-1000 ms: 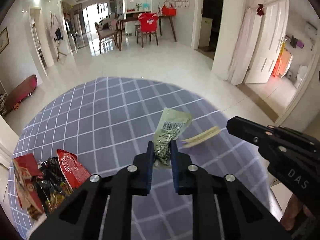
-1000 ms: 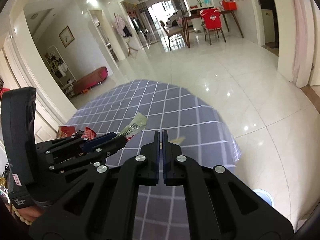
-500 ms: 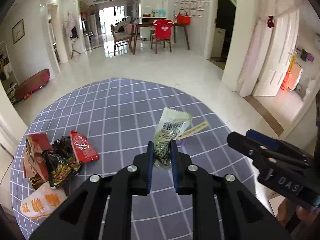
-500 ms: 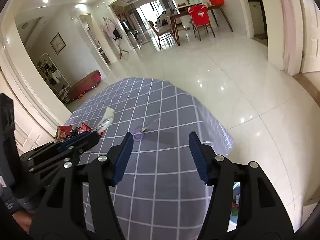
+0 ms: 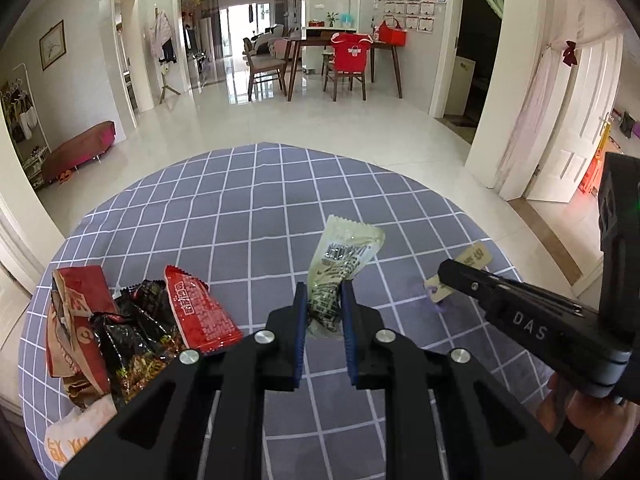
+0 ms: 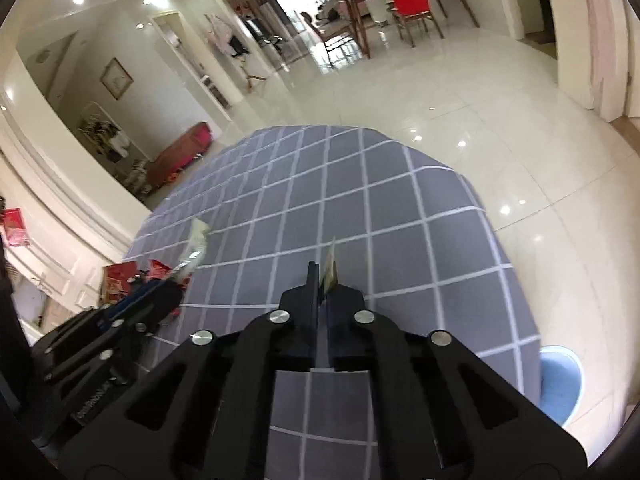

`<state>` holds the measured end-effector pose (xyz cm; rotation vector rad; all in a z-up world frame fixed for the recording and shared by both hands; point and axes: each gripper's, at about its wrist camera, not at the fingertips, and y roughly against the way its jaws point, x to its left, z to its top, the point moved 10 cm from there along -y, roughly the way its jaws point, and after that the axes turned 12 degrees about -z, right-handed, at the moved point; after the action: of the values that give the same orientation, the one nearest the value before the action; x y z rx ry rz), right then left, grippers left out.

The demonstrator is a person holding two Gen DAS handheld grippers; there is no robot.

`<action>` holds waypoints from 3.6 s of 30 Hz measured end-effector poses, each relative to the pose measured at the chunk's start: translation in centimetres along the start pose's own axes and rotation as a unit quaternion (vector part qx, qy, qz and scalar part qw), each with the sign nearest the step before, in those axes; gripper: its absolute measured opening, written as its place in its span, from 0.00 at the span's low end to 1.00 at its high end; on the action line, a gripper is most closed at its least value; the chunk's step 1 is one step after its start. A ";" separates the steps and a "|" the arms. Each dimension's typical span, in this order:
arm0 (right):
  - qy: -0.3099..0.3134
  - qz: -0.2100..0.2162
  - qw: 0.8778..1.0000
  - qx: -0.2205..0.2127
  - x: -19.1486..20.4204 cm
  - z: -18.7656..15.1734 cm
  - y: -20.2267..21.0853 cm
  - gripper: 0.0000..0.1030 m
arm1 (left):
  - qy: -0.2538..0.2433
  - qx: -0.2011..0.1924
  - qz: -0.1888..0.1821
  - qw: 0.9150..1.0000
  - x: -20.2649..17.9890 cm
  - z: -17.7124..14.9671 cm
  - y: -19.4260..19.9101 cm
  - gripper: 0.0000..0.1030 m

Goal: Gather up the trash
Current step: 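Carry wrapper and tag over the blue bin and open both tools, then move both open tools back to the snack bags on the table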

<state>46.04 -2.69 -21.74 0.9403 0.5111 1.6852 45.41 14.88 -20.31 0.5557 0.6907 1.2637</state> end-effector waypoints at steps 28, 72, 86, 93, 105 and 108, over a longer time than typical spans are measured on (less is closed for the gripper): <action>-0.091 -0.150 0.977 -0.123 -22.9 -8.3 21.5 0.01 | -0.140 0.080 -0.198 0.967 -30.2 -9.0 -1.4 0.17; -0.134 -0.148 0.974 -0.105 -25.9 -10.8 21.1 0.69 | -0.108 0.063 -0.119 0.985 -25.2 -8.9 1.2 0.73; -0.024 -0.084 0.990 -0.107 -9.7 -9.2 20.3 0.69 | -0.119 0.008 -0.058 0.991 -11.6 -7.7 8.9 0.76; 0.048 -0.036 0.995 -0.078 1.8 -10.3 16.6 0.69 | -0.095 -0.010 0.011 0.995 1.1 -7.9 13.0 0.78; 0.087 -0.018 0.995 -0.037 12.3 -11.8 9.9 0.69 | -0.107 0.037 0.046 0.993 13.7 -10.5 12.7 0.78; 0.087 -0.022 0.995 -0.035 12.6 -11.2 9.0 0.69 | -0.116 0.045 0.046 0.991 13.9 -11.0 11.9 0.68</action>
<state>30.46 7.66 -17.69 0.7306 0.5811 1.7427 31.56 31.07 -21.50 0.8031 0.5344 1.2342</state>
